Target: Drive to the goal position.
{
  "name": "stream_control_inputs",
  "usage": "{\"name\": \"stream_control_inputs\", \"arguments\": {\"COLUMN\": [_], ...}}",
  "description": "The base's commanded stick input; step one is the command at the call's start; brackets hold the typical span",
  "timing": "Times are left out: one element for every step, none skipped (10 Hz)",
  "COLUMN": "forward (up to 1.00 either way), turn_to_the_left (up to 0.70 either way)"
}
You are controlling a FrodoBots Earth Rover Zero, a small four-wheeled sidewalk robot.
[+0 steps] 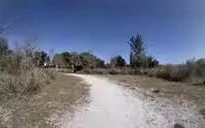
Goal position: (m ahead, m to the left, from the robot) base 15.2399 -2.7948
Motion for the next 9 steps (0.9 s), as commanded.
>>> {"name": "stream_control_inputs", "arguments": {"forward": [0.7, 0.7, 0.7, 0.7, 0.7, 0.7, 0.7, 0.7, 0.7], "turn_to_the_left": [0.0, 0.0, 0.0, 0.0, 0.0, 0.0, 0.0, 0.0, 0.0]}}
